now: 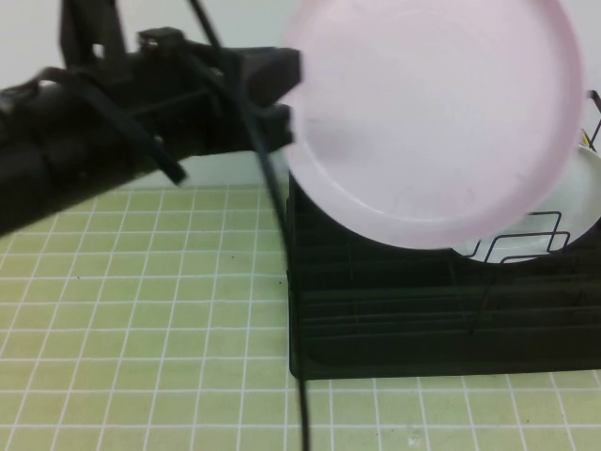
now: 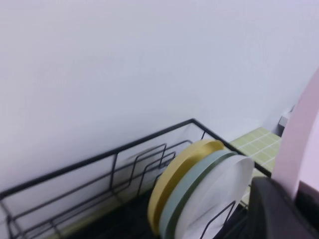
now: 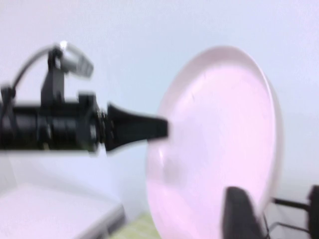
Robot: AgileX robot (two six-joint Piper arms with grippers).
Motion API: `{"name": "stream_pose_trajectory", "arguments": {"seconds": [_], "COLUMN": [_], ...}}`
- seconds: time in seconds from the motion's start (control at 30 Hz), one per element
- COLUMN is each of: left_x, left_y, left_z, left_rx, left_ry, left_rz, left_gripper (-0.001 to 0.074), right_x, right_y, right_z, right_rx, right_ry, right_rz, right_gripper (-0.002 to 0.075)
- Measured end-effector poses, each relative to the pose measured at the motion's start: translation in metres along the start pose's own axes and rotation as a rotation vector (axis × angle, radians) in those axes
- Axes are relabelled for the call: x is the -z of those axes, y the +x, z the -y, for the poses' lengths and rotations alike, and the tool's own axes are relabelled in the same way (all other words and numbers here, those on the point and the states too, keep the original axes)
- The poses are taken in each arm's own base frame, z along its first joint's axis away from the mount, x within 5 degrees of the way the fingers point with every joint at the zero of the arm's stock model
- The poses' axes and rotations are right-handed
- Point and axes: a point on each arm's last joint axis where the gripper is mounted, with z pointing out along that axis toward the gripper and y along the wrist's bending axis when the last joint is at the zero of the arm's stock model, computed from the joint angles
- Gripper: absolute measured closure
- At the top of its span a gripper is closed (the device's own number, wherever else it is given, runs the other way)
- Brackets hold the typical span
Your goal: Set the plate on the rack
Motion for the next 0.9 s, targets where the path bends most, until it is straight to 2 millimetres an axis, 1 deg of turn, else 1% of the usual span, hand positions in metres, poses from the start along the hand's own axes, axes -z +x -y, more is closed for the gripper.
{"name": "stream_pose_trajectory", "arguments": {"seconds": [0.07, 0.1, 0.13, 0.23, 0.33, 0.5, 0.6, 0.73, 0.8, 0.9], "left_x": [-0.002, -0.003, -0.004, -0.006, -0.006, -0.006, -0.006, -0.006, -0.006, -0.006], "left_y": [0.001, 0.002, 0.003, 0.005, 0.007, 0.009, 0.009, 0.009, 0.009, 0.009], "left_z": [0.011, 0.017, 0.022, 0.034, 0.042, 0.050, 0.051, 0.051, 0.051, 0.053], "left_rx": [-0.028, -0.039, -0.042, -0.054, -0.056, -0.048, -0.044, -0.046, -0.064, -0.061], "left_ry": [0.016, 0.022, 0.028, 0.033, 0.051, 0.079, 0.083, 0.083, 0.083, 0.110], "left_rz": [0.007, 0.010, 0.013, 0.017, 0.015, 0.010, 0.009, 0.010, 0.011, 0.012], "left_gripper": [0.0734, 0.0734, 0.0734, 0.0734, 0.0734, 0.0734, 0.0734, 0.0734, 0.0734, 0.0734], "right_x": [0.000, 0.000, 0.000, 0.000, 0.001, -0.001, -0.007, -0.017, -0.023, -0.028], "right_y": [-0.002, -0.002, -0.002, -0.003, -0.004, -0.003, 0.001, 0.008, 0.013, 0.018], "right_z": [0.000, 0.000, 0.001, 0.005, 0.009, 0.011, 0.015, 0.019, 0.022, 0.026], "right_rx": [-0.027, -0.028, -0.029, -0.029, -0.031, -0.039, -0.066, -0.130, -0.153, -0.177], "right_ry": [-0.001, 0.003, 0.010, 0.053, 0.101, 0.112, 0.103, 0.040, 0.023, 0.010], "right_rz": [0.020, 0.022, 0.023, 0.028, 0.036, 0.031, 0.004, -0.053, -0.081, -0.111], "right_gripper": [0.0330, 0.0295, 0.0272, 0.0242, 0.0234, 0.0230, 0.0230, 0.0231, 0.0249, 0.0319]}}
